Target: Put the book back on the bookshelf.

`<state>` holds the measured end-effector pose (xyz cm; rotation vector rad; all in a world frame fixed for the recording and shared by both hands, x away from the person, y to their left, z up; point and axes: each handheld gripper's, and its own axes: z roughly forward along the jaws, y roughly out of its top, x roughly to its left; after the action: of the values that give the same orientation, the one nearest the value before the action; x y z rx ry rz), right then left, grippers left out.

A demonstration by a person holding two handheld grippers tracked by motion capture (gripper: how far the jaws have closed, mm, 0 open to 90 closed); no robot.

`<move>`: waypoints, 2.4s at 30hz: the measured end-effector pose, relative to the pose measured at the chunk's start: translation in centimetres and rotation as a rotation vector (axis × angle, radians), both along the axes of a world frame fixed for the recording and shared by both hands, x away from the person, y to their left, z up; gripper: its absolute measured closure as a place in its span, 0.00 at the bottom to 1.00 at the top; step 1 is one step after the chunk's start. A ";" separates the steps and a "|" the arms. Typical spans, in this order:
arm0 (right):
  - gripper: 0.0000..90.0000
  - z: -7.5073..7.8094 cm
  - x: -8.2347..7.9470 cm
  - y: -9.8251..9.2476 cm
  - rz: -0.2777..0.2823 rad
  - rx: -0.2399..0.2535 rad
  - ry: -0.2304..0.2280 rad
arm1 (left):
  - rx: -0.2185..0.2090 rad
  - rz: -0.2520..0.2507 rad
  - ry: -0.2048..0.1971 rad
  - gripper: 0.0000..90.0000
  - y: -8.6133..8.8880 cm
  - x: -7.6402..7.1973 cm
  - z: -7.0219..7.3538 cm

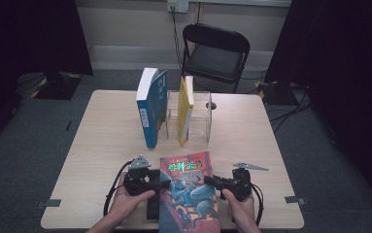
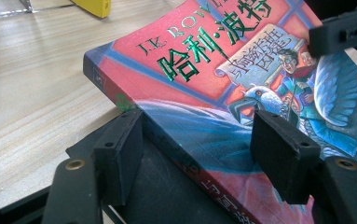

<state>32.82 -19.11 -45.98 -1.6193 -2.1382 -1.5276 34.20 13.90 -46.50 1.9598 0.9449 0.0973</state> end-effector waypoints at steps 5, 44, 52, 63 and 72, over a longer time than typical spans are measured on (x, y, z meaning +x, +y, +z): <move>0.69 -0.3 0.0 0.2 0.069 0.039 0.036 | -0.008 0.005 0.001 0.38 0.0 0.0 0.0; 0.91 1.8 3.7 4.0 0.384 0.054 -0.095 | -0.147 -0.046 0.105 0.25 0.0 1.2 -0.3; 0.92 2.6 3.2 4.4 0.396 0.040 -0.123 | -0.175 -0.083 0.114 0.19 -0.7 1.2 -0.5; 0.92 3.6 2.3 5.1 0.384 -0.021 -0.178 | -0.236 -0.118 0.174 0.36 0.1 1.2 0.2; 0.92 4.7 2.3 4.9 0.327 -0.022 -0.218 | -0.250 -0.108 0.064 0.60 0.0 1.2 2.6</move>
<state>35.09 -14.18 -41.30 -1.0775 -2.3871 -1.6370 35.37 13.90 -43.85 1.7856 0.8466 -0.1398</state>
